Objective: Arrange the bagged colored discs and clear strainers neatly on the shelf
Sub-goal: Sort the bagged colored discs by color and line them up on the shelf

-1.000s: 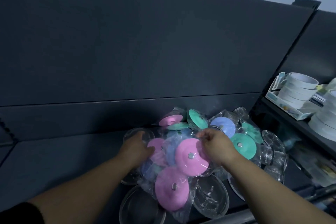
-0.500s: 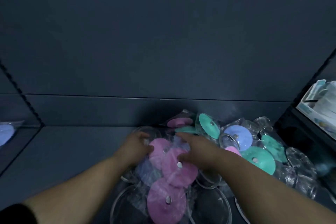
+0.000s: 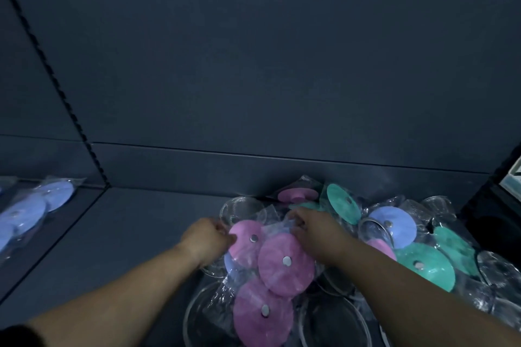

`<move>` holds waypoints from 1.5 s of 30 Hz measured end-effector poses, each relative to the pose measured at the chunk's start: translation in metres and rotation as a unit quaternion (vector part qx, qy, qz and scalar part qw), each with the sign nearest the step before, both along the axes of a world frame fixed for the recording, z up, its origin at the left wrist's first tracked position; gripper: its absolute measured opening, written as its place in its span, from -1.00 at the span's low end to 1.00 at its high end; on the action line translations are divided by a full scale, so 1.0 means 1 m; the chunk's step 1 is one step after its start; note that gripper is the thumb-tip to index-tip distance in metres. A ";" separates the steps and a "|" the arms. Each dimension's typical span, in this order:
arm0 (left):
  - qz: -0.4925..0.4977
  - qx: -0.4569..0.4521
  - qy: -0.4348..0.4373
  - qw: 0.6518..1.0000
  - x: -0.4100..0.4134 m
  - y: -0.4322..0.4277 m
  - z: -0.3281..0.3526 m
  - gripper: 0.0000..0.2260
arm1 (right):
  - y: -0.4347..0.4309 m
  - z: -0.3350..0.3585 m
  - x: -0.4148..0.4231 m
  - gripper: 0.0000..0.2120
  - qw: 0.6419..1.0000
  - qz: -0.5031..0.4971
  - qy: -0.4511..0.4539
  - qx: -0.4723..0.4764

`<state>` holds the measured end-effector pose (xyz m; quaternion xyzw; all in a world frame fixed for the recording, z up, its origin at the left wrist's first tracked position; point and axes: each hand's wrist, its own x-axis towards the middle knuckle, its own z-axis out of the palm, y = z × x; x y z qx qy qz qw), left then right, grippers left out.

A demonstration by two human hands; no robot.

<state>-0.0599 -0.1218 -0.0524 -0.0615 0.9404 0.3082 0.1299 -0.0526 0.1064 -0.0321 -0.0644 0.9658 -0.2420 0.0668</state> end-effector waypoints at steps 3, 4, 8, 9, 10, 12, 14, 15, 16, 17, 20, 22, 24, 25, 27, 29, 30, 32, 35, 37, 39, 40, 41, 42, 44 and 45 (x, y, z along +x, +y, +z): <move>-0.018 -0.031 -0.014 0.999 0.007 -0.001 0.002 -0.80 | -0.006 0.007 -0.001 -0.79 0.999 0.006 0.043 -0.008; -0.020 -0.034 -0.014 0.999 0.008 0.000 0.002 -0.79 | -0.006 0.011 -0.001 -0.79 0.998 0.005 0.058 -0.008; -0.036 -0.105 -0.025 0.993 0.013 -0.002 0.006 -0.65 | -0.002 0.028 -0.001 -0.80 0.989 -0.025 0.139 -0.035; -0.037 -0.116 -0.035 0.992 0.014 -0.004 0.005 -0.58 | 0.000 0.032 0.000 -0.80 0.987 -0.036 0.154 -0.039; -0.034 -0.112 -0.050 0.992 0.014 -0.006 0.003 -0.54 | 0.001 0.035 0.002 -0.79 0.985 -0.044 0.161 -0.044; -0.025 -0.069 -0.077 0.994 0.015 -0.008 0.000 -0.52 | 0.003 0.038 0.006 -0.78 0.983 -0.049 0.165 -0.056; 0.009 0.013 -0.076 0.997 0.014 -0.007 -0.002 -0.59 | 0.004 0.036 0.010 -0.78 0.982 -0.054 0.165 -0.070; 0.024 0.048 -0.074 0.996 0.014 -0.006 -0.002 -0.61 | 0.005 0.034 0.012 -0.78 0.981 -0.059 0.166 -0.080; 0.037 0.082 -0.074 0.993 0.014 -0.005 -0.003 -0.62 | 0.007 0.033 0.013 -0.79 0.980 -0.066 0.165 -0.091; 0.052 0.114 -0.074 0.989 0.014 -0.003 -0.004 -0.64 | 0.008 0.032 0.015 -0.79 0.979 -0.074 0.161 -0.100; 0.102 0.197 -0.080 0.972 0.015 0.004 -0.006 -0.70 | 0.013 0.032 0.020 -0.79 0.977 -0.080 0.160 -0.117; 0.120 0.232 -0.084 0.962 0.019 0.010 -0.006 -0.74 | 0.016 0.030 0.023 -0.79 0.975 -0.075 0.165 -0.129; 0.118 0.232 -0.072 0.963 0.021 0.016 -0.008 -0.76 | 0.019 0.028 0.025 -0.78 0.974 -0.076 0.163 -0.138; 0.117 0.226 -0.059 0.965 0.023 0.019 -0.007 -0.76 | 0.021 0.026 0.027 -0.78 0.974 -0.079 0.160 -0.141; 0.139 0.224 -0.042 0.964 0.026 0.025 -0.005 -0.79 | 0.025 0.020 0.029 -0.78 0.972 -0.090 0.159 -0.148; 0.163 0.240 -0.039 0.956 0.030 0.029 -0.004 -0.79 | 0.030 0.012 0.031 -0.78 0.969 -0.098 0.161 -0.161; 0.165 0.250 -0.040 0.953 0.033 0.031 -0.002 -0.77 | 0.033 0.007 0.033 -0.78 0.968 -0.100 0.161 -0.167; 0.164 0.268 -0.044 0.948 0.037 0.035 0.000 -0.74 | 0.039 -0.001 0.036 -0.78 0.964 -0.101 0.162 -0.184; 0.192 0.277 -0.048 0.940 0.039 0.039 0.001 -0.84 | 0.047 -0.010 0.041 -0.78 0.957 -0.099 0.169 -0.215; 0.209 0.296 -0.034 0.931 0.039 0.042 0.002 -0.90 | 0.051 -0.014 0.043 -0.77 0.950 -0.102 0.176 -0.236; 0.235 0.339 -0.020 0.911 0.038 0.047 0.005 -0.86 | 0.054 -0.016 0.044 -0.77 0.944 -0.110 0.182 -0.252; 0.246 0.361 -0.006 0.899 0.038 0.049 0.010 -0.90 | 0.055 -0.017 0.044 -0.77 0.941 -0.114 0.187 -0.257; 0.253 0.383 0.010 0.888 0.038 0.051 0.014 -0.92 | 0.056 -0.017 0.044 -0.78 0.938 -0.115 0.193 -0.263; 0.260 0.404 0.033 0.877 0.037 0.053 0.020 -0.92 | 0.056 -0.016 0.045 -0.78 0.936 -0.115 0.198 -0.269; 0.255 0.438 0.085 0.858 0.037 0.052 0.028 -0.93 | 0.054 -0.013 0.049 -0.78 0.930 -0.113 0.208 -0.280; 0.244 0.448 0.114 0.853 0.039 0.050 0.032 -0.93 | 0.052 -0.012 0.052 -0.78 0.928 -0.113 0.212 -0.284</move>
